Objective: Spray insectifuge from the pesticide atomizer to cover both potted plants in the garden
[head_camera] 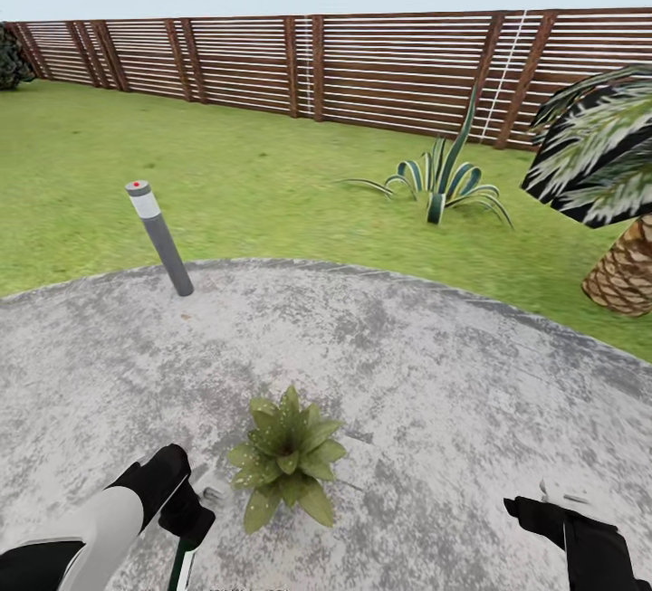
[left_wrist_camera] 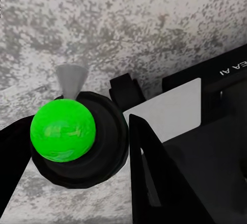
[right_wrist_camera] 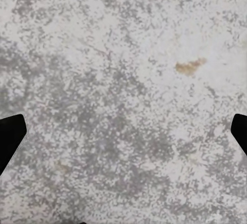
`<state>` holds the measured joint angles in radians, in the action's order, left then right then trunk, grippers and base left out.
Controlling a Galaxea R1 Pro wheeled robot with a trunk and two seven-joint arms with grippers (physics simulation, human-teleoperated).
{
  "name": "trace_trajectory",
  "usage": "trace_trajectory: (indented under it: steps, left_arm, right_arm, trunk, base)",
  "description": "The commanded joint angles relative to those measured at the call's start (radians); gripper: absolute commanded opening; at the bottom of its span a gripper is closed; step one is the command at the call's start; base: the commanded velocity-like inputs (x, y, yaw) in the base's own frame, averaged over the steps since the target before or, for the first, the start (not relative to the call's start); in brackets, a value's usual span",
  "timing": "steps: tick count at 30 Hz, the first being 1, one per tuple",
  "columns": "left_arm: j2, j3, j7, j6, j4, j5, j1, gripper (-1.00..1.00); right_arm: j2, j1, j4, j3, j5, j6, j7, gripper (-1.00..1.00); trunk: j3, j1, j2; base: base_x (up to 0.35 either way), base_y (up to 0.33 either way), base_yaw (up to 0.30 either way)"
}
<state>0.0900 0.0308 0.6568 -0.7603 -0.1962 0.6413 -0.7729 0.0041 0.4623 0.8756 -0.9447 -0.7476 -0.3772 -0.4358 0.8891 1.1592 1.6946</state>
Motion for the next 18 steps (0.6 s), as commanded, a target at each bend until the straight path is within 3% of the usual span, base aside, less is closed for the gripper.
trace_trajectory:
  steps: [1,5,10,18]
  left_arm:
    - [-0.001,0.003,0.007,-0.004,-0.002,0.009,0.0,-1.0]
    - [-0.001,0.003,0.007,-0.004,-0.002,0.009,0.0,-1.0]
    - [-0.001,0.003,0.007,-0.004,-0.002,0.009,0.0,-1.0]
    - [-0.001,0.004,0.007,-0.004,-0.002,0.009,0.0,-1.0]
  right_arm:
    - [0.0,0.001,0.002,-0.003,-0.009,-0.002,-0.009,1.0]
    - [0.0,0.001,0.002,-0.003,-0.009,-0.002,-0.009,1.0]
    - [0.0,0.001,0.002,-0.003,-0.009,-0.002,-0.009,1.0]
    - [0.0,0.001,0.002,-0.003,-0.009,-0.002,-0.009,1.0]
  trunk:
    - [0.001,0.0,0.0]
    - [0.001,0.0,0.0]
    - [0.001,0.0,0.0]
    - [0.001,0.0,0.0]
  base:
    - [0.0,-0.001,0.254]
    - [0.0,-0.059,0.255]
    - [0.0,-0.266,0.249]
    - [0.0,-0.319,0.061]
